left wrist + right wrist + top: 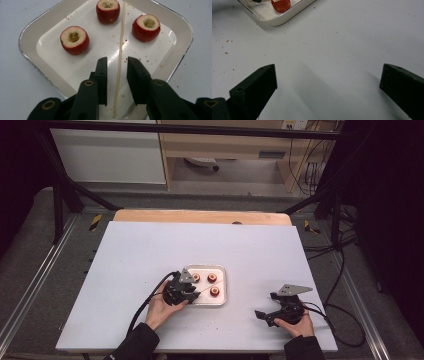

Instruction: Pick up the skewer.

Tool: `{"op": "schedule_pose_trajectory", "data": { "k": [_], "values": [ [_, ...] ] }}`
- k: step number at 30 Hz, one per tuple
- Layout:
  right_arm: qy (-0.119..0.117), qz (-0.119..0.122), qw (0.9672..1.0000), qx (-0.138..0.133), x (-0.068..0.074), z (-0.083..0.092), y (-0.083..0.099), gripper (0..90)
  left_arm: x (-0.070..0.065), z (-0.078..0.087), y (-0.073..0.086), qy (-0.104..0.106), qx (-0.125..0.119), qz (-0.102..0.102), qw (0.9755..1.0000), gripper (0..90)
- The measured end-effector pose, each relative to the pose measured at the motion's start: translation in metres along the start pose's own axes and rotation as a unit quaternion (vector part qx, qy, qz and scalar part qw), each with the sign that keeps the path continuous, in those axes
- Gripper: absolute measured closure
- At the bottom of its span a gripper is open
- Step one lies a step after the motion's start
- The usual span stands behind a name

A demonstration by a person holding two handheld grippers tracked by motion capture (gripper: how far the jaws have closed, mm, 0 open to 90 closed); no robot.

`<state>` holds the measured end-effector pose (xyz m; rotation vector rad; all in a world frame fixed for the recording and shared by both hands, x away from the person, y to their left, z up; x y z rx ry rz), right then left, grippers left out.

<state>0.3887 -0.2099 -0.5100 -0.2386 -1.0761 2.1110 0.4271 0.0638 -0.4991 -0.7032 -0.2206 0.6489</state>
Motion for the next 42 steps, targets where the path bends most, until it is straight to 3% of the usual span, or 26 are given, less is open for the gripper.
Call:
{"op": "schedule_pose_trajectory", "data": {
  "k": [16, 42],
  "values": [
    [-0.001, -0.001, 1.0, 0.003, 0.0012, -0.0006, 0.0004, 1.8, -0.0044, -0.0037, 0.0, -0.001, -0.008, -0.008, 0.9999, 87.2],
    [-0.003, 0.002, 1.0, 0.003, 0.0016, -0.0009, 0.0003, 1.8, -0.0044, -0.0004, -0.0005, -0.003, -0.028, 0.004, 0.9996, 88.7]
  ]
}}
Point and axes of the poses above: each handheld gripper's, and its own axes: z roughly backward along the jaws, y roughly out of its underside, x roughly to its left, the point moved 8 cm from there along -z, roughly forward along the jaws, and after that the axes turned 1 degree about z, right-handed, at the moved point
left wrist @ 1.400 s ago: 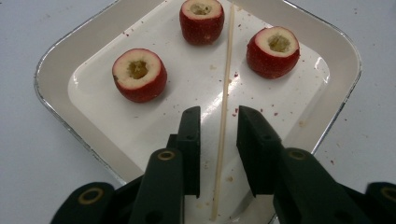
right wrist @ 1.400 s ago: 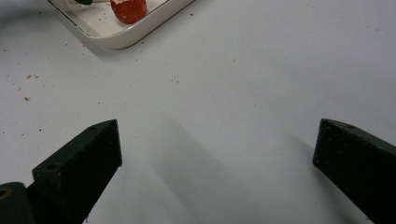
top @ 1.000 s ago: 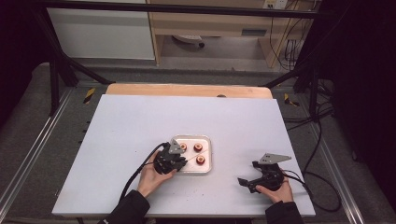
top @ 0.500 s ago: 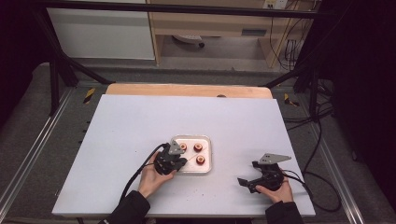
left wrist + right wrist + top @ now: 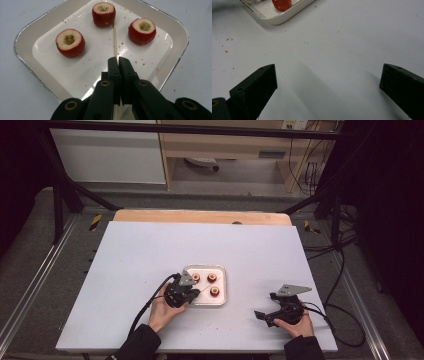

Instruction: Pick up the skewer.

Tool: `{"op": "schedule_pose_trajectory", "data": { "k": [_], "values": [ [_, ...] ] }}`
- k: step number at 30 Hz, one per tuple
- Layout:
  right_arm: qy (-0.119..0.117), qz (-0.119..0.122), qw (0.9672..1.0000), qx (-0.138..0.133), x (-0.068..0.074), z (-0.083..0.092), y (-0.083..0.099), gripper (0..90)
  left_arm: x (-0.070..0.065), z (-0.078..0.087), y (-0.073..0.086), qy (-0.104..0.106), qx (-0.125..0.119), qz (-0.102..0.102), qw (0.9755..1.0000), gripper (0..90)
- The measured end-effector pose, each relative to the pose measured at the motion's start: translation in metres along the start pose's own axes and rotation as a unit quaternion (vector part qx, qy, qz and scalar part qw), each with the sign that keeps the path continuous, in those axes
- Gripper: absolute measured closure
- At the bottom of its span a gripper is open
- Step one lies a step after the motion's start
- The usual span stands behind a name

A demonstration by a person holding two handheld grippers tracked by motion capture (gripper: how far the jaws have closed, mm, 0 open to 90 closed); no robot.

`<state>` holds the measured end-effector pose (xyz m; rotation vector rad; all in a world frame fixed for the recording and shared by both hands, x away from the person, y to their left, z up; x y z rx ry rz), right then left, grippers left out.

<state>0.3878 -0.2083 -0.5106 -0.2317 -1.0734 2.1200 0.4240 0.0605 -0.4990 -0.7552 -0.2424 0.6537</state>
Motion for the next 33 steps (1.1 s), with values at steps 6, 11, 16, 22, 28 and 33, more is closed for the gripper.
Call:
{"op": "schedule_pose_trajectory", "data": {
  "k": [6, 11, 16, 22, 28, 33],
  "values": [
    [0.0, 0.002, 1.0, 0.001, 0.001, 0.0, 0.0, 1.8, 0.001, 0.006, -0.003, 0.003, -0.012, 0.004, 0.9999, 88.7],
    [0.001, 0.006, 1.0, -0.001, 0.0, 0.0, -0.001, 1.8, 0.0, 0.01, -0.006, 0.008, -0.023, 0.006, 0.9997, 88.7],
    [0.0, 0.006, 1.0, -0.001, 0.0, 0.0, -0.001, 1.8, -0.001, 0.016, -0.009, 0.013, -0.031, 0.009, 0.9994, 88.7],
    [0.0, 0.008, 1.0, -0.004, 0.001, 0.001, -0.003, 1.2, -0.003, 0.021, -0.011, 0.017, -0.033, 0.006, 0.9993, 88.8],
    [0.001, 0.015, 0.9999, -0.004, 0.004, 0.002, -0.004, 0.8, -0.006, 0.025, -0.013, 0.022, -0.037, 0.001, 0.9991, 88.7],
    [0.005, 0.024, 0.9997, -0.005, 0.007, 0.002, -0.007, 0.9, -0.01, 0.029, -0.015, 0.027, -0.039, -0.002, 0.9989, 88.7]
  ]
}}
Point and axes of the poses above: each handheld gripper's, and its own axes: z roughly backward along the jaws, y roughly out of its underside, x roughly to its left, the point moved 8 cm from there along -z, roughly forward along the jaws, and after that the axes turned 1 degree about z, right-handed, at the moved point
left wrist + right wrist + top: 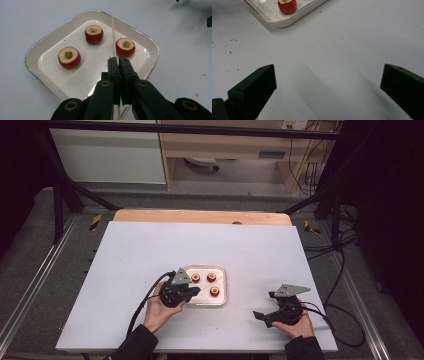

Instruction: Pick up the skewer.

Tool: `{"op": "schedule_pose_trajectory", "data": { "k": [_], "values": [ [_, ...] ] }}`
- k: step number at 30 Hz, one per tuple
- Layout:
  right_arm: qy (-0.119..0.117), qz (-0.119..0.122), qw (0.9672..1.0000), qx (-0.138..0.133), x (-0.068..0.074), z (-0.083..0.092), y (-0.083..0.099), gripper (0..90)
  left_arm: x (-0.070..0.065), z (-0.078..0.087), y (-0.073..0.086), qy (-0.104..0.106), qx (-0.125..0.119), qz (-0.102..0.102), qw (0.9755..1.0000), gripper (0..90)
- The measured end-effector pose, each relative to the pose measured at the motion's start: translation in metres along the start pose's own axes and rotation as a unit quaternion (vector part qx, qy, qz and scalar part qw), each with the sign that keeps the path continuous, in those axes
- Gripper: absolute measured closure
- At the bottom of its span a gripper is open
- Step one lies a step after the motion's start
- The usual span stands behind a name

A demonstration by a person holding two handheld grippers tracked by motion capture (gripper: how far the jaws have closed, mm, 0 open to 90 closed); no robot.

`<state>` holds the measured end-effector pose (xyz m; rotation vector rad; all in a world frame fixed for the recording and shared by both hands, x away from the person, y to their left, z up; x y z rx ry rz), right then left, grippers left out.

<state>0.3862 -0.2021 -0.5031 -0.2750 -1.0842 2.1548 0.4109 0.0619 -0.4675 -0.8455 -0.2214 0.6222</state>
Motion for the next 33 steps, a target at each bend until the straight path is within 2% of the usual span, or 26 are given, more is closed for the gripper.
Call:
{"op": "schedule_pose_trajectory", "data": {
  "k": [8, 10, 21, 22, 27, 33],
  "values": [
    [0.021, 0.028, 0.9993, 0.011, 0.005, -0.002, -0.004, 1.5, -0.01, 0.003, -0.004, 0.01, 0.0, -0.012, 0.9999, 88.7],
    [0.027, 0.043, 0.9986, 0.016, 0.007, -0.003, -0.006, 1.9, -0.013, 0.003, -0.005, 0.012, 0.0, -0.016, 0.9998, 88.7],
    [0.032, 0.081, 0.9958, 0.028, 0.021, -0.011, -0.013, 2.1, -0.029, 0.003, -0.009, 0.025, 0.006, -0.037, 0.999, 88.7],
    [0.034, 0.092, 0.9947, 0.032, 0.024, -0.013, -0.014, 2.3, -0.031, 0.002, -0.009, 0.026, 0.007, -0.038, 0.9989, 88.7],
    [0.037, 0.111, 0.9923, 0.04, 0.031, -0.016, -0.017, 2.6, -0.037, 0.002, -0.01, 0.031, 0.009, -0.045, 0.9984, 88.7],
    [0.048, 0.151, 0.9863, 0.045, 0.041, -0.019, -0.025, 4.3, -0.043, 0.002, -0.01, 0.036, 0.014, -0.054, 0.9978, 88.7]
  ]
}}
Point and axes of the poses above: each handheld gripper's, and its own axes: z roughly backward along the jaws, y roughly out of its underside, x roughly to its left, the point moved 8 cm from there along -z, roughly forward along the jaws, and after that the axes turned 1 degree about z, right-handed, at the moved point
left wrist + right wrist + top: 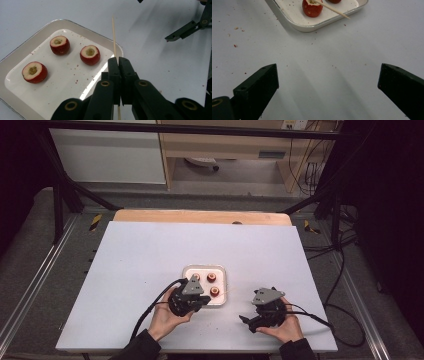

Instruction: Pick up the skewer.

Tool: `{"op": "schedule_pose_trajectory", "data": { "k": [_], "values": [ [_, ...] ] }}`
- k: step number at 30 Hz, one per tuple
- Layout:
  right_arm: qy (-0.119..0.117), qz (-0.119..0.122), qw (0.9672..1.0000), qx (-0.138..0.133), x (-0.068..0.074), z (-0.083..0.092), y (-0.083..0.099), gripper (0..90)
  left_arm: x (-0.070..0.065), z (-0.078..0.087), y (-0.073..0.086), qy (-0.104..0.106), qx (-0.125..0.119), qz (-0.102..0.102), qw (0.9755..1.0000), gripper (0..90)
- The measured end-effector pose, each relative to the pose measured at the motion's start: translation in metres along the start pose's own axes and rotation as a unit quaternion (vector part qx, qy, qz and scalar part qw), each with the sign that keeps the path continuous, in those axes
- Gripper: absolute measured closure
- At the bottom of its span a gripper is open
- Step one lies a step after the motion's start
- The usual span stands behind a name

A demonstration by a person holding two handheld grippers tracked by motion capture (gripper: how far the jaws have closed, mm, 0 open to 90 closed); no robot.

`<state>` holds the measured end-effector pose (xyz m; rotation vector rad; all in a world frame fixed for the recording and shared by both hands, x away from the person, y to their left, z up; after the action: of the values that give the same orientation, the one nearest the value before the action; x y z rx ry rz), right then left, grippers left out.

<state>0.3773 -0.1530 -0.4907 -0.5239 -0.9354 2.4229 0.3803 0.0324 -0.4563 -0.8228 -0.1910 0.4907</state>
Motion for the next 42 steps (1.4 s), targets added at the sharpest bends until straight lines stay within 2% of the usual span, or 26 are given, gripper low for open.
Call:
{"op": "schedule_pose_trajectory", "data": {
  "k": [2, 3, 4, 5, 6, 7, 8, 9, 11, 14, 15, 17, 20, 21, 25, 27, 28, 30, 31, 33, 38, 39, 40, 42],
  "values": [
    [0.002, 0.006, 1.0, -0.001, 0.001, 0.0, -0.002, 4.8, -0.002, 0.0, 0.0, 0.002, 0.002, -0.003, 1.0, 88.7],
    [0.006, 0.022, 0.9997, -0.002, 0.003, 0.001, -0.006, 6.1, -0.002, 0.0, 0.0, 0.002, 0.003, -0.005, 1.0, 88.8],
    [0.006, 0.022, 0.9997, -0.002, 0.003, 0.001, -0.006, 6.1, -0.003, -0.001, 0.0, 0.002, 0.003, -0.004, 1.0, 88.8],
    [0.008, 0.037, 0.9993, 0.0, 0.005, 0.001, -0.009, 6.9, -0.004, -0.001, 0.0, 0.003, 0.006, -0.007, 1.0, 88.7],
    [0.008, 0.037, 0.9993, 0.0, 0.005, 0.001, -0.009, 6.9, -0.004, -0.001, 0.0, 0.004, 0.007, -0.008, 0.9999, 88.7],
    [0.015, 0.056, 0.9983, 0.004, 0.006, 0.001, -0.011, 7.8, -0.005, -0.001, 0.0, 0.004, 0.009, -0.009, 0.9999, 88.7],
    [0.018, 0.065, 0.9977, 0.005, 0.007, 0.001, -0.012, 8.4, -0.005, -0.002, 0.0, 0.004, 0.009, -0.009, 0.9999, 88.7],
    [0.018, 0.065, 0.9977, 0.005, 0.007, 0.001, -0.012, 8.4, -0.005, -0.002, 0.001, 0.005, 0.012, -0.01, 0.9999, 88.7],
    [0.027, 0.09, 0.9955, 0.008, 0.008, 0.001, -0.015, 10.3, -0.006, -0.003, 0.001, 0.006, 0.015, -0.011, 0.9998, 88.7],
    [0.035, 0.112, 0.993, 0.009, 0.011, 0.001, -0.018, 12.4, -0.008, -0.004, 0.002, 0.008, 0.019, -0.012, 0.9997, 88.7],
    [0.035, 0.112, 0.993, 0.009, 0.011, 0.001, -0.018, 12.4, -0.008, -0.005, 0.002, 0.008, 0.021, -0.013, 0.9997, 88.7],
    [0.038, 0.134, 0.9902, 0.011, 0.013, 0.0, -0.02, 15.0, -0.009, -0.005, 0.002, 0.01, 0.024, -0.013, 0.9996, 88.7],
    [0.04, 0.149, 0.9879, 0.014, 0.015, -0.001, -0.021, 16.9, -0.01, -0.005, 0.003, 0.011, 0.027, -0.017, 0.9994, 88.8],
    [0.042, 0.169, 0.9846, 0.016, 0.016, -0.001, -0.022, 19.1, -0.01, -0.005, 0.002, 0.011, 0.028, -0.017, 0.9994, 88.7],
    [0.043, 0.205, 0.9777, 0.019, 0.019, -0.003, -0.023, 24.0, -0.014, -0.007, 0.002, 0.012, 0.032, -0.023, 0.9991, 88.7],
    [0.043, 0.22, 0.9743, 0.019, 0.02, -0.005, -0.024, 27.1, -0.016, -0.007, 0.002, 0.013, 0.033, -0.026, 0.999, 88.8],
    [0.043, 0.22, 0.9743, 0.019, 0.02, -0.005, -0.024, 27.1, -0.017, -0.008, 0.002, 0.014, 0.034, -0.027, 0.999, 88.8],
    [0.045, 0.237, 0.9702, 0.018, 0.021, -0.006, -0.025, 30.3, -0.018, -0.007, 0.001, 0.015, 0.035, -0.029, 0.9988, 88.8],
    [0.046, 0.255, 0.9658, 0.016, 0.021, -0.006, -0.027, 35.5, -0.019, -0.007, 0.0, 0.015, 0.035, -0.031, 0.9988, 88.7],
    [0.049, 0.271, 0.9613, 0.01, 0.022, -0.007, -0.029, 39.6, -0.02, -0.007, -0.001, 0.014, 0.036, -0.033, 0.9987, 88.7],
    [0.053, 0.318, 0.9465, 0.012, 0.024, -0.01, -0.034, 47.4, -0.023, -0.006, -0.004, 0.014, 0.038, -0.038, 0.9984, 88.7],
    [0.054, 0.33, 0.9424, 0.013, 0.024, -0.011, -0.035, 48.9, -0.023, -0.007, -0.005, 0.014, 0.038, -0.039, 0.9984, 88.7],
    [0.052, 0.333, 0.9414, 0.013, 0.026, -0.011, -0.035, 50.3, -0.023, -0.007, -0.006, 0.015, 0.041, -0.041, 0.9982, 88.7],
    [0.055, 0.347, 0.9361, 0.01, 0.026, -0.012, -0.037, 53.0, -0.024, -0.008, -0.008, 0.014, 0.041, -0.042, 0.9982, 88.7]
  ]
}}
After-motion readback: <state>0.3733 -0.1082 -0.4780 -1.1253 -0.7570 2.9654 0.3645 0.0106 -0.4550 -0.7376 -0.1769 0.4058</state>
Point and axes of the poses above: each handheld gripper's, and its own axes: z roughly backward along the jaws, y roughly out of its underside, x roughly to its left, the point moved 8 cm from there along -z, roughly forward along the jaws, and after that the axes turned 1 degree about z, right-handed, at the moved point
